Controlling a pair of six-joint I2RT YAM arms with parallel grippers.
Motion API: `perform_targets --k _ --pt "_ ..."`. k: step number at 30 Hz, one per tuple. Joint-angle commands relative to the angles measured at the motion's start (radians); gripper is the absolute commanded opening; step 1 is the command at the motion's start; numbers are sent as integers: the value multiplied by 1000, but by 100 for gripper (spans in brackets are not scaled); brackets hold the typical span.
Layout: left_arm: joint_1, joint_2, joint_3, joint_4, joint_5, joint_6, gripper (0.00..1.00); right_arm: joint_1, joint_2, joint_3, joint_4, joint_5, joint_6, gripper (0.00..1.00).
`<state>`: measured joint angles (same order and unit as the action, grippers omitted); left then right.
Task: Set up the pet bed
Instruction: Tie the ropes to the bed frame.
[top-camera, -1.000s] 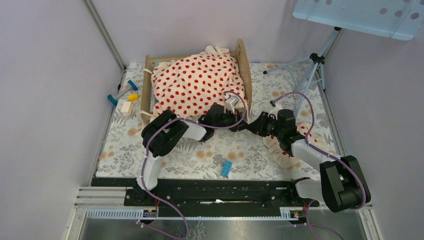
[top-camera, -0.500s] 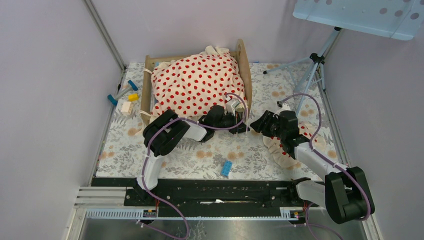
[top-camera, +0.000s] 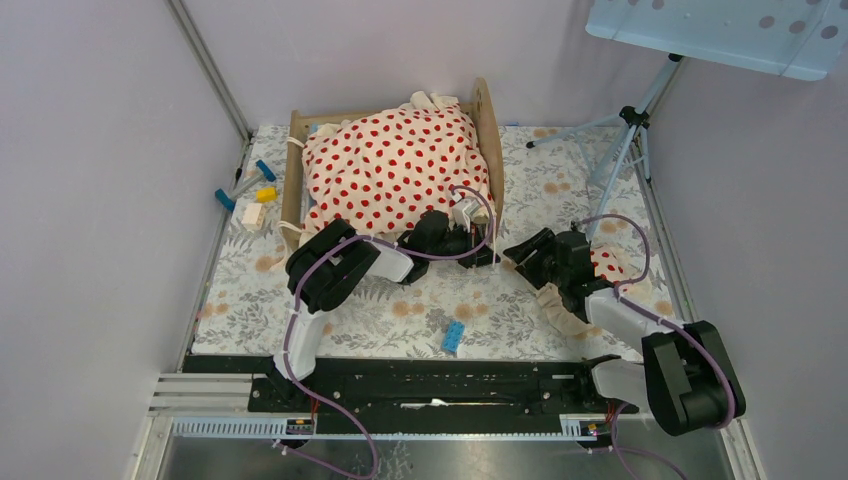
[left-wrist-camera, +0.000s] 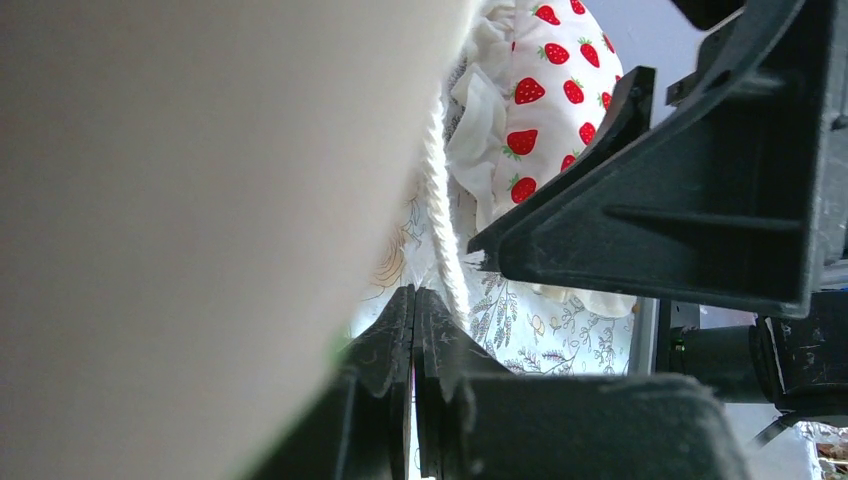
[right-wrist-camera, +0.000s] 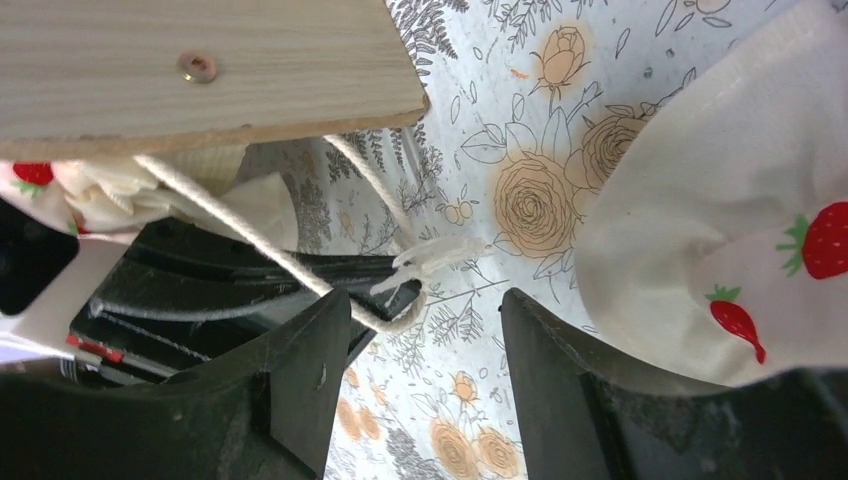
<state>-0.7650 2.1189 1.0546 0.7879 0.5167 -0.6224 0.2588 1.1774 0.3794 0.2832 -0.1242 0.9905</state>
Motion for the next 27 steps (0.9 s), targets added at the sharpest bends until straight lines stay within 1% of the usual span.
perform_targets --k 1,4,7,13,20,27 --pt "-6 3 9 72 26 -1 0 -6 59 6 114 -18 188 65" --pt "-7 3 9 74 25 -1 0 -6 84 -9 162 -24 250 68" --pt "-6 3 9 76 27 -2 0 -6 105 -22 202 -22 302 68" --pt "-7 4 8 89 32 -11 0 -6 175 -8 240 -41 332 60" --pt "-6 6 7 95 35 -14 0 -6 239 -7 295 -72 346 41" --pt "-6 8 11 82 36 -8 0 -5 225 -4 264 -46 313 18"
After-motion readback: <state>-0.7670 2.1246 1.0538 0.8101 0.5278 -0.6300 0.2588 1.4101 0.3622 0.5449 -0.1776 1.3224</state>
